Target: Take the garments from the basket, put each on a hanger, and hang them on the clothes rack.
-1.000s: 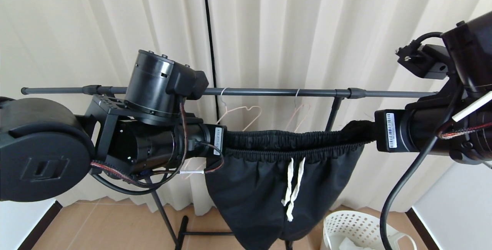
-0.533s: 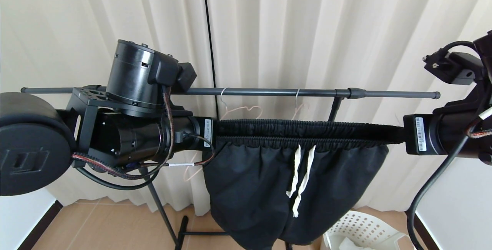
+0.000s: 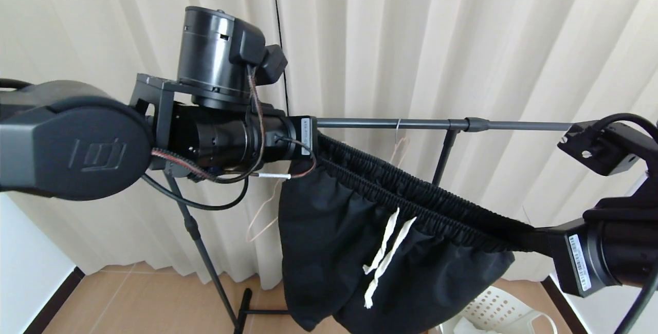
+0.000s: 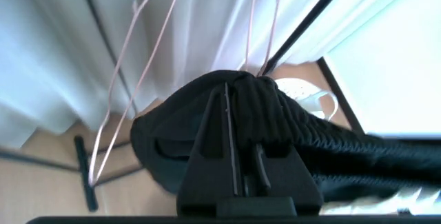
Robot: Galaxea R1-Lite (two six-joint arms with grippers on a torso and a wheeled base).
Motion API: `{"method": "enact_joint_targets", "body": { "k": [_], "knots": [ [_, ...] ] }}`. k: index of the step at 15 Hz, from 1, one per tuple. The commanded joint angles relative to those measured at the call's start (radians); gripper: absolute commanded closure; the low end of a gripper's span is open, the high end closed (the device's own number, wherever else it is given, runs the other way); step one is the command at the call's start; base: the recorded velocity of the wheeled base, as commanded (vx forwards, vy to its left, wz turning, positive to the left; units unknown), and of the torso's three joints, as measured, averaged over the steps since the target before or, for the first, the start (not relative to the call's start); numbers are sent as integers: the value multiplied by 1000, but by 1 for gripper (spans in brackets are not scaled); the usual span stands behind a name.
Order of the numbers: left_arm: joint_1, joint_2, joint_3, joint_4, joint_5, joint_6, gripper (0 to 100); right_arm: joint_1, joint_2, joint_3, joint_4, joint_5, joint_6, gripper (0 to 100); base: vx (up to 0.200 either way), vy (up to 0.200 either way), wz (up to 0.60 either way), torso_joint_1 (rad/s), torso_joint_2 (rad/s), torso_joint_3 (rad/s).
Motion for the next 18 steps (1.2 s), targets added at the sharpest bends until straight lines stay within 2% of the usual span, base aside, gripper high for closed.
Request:
{"method": "enact_joint_targets", "body": {
  "k": [1, 2, 3, 5, 8, 10, 11, 13, 18],
  "knots": [
    [1, 119, -138, 0, -14, 19, 100, 73, -10, 8, -1, 29, 1, 100, 0, 0, 0, 0, 0, 0],
    [1, 148, -180, 1, -26, 21, 100, 106, -11, 6, -1, 55, 1, 100, 0, 0, 0, 0, 0, 0],
    [1, 188, -241, 1, -41, 22, 100, 182, -10, 6, -21, 80, 3, 100, 0, 0, 0, 0, 0, 0],
    [1, 243, -322, 1, -43, 26, 100, 267, 6, 3, -67, 80, 15, 100, 0, 0, 0, 0, 0, 0],
    [10, 292, -399, 0, -75, 26, 100, 338, 75, -3, -156, 80, 33, 100, 0, 0, 0, 0, 0, 0],
    [10, 308, -439, 0, -86, 26, 100, 386, 131, -14, -210, 80, 70, 100, 0, 0, 0, 0, 0, 0],
    [9, 308, -451, 0, -86, 26, 100, 424, 176, -35, -233, 80, 115, 100, 0, 0, 0, 0, 0, 0],
    [4, 305, -449, 0, -86, 24, 100, 444, 228, -75, -270, 78, 188, 100, 0, 0, 0, 0, 0, 0],
    [1, 305, -446, 0, -86, 22, 100, 445, 248, -96, -340, 67, 213, 100, 0, 0, 0, 0, 0, 0]
  ]
}}
